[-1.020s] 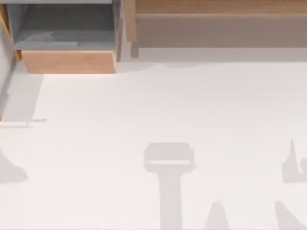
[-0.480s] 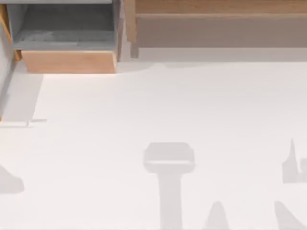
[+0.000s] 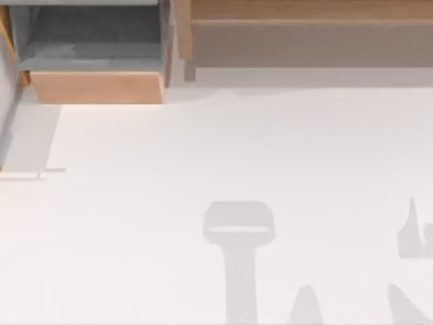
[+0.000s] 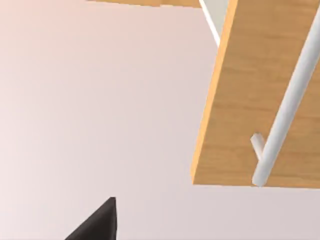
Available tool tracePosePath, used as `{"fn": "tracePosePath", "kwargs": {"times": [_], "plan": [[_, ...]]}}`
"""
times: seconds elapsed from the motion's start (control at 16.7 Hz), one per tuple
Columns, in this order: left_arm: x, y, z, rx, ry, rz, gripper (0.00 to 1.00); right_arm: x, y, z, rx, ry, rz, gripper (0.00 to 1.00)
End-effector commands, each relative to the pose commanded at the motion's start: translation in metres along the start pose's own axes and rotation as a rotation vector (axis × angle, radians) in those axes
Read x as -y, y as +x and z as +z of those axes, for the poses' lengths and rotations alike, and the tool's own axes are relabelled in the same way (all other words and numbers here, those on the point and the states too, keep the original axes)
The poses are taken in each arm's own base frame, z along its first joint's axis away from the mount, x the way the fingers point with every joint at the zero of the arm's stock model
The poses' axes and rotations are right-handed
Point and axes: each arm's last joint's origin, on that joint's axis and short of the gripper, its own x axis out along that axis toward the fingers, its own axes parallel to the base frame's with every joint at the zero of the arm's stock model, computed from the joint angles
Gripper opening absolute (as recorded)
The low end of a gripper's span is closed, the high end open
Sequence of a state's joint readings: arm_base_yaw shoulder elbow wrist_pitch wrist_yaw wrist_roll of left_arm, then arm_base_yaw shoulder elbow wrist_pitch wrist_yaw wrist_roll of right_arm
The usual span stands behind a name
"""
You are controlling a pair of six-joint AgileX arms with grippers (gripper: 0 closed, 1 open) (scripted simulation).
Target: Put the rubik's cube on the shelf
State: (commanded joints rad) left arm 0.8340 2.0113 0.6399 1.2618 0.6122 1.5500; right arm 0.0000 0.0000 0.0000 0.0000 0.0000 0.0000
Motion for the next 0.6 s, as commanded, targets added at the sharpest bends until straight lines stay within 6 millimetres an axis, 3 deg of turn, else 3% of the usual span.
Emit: {"fn": "tracePosePath", "kwargs": {"times": [0.3,0.42,0.6], "plan": [[-0.047,0.044,-0.046,-0.182,-0.156,-0.056,1.00,0.000,0.000,0.000,0.000,0.000,0.000,1.00],[-0.075,0.067,-0.053,-0.227,-0.235,-0.086,1.00,0.000,0.000,0.000,0.000,0.000,0.000,1.00],[-0.120,0.101,-0.049,-0.274,-0.376,-0.157,1.00,0.000,0.000,0.000,0.000,0.000,0.000,1.00]]}}
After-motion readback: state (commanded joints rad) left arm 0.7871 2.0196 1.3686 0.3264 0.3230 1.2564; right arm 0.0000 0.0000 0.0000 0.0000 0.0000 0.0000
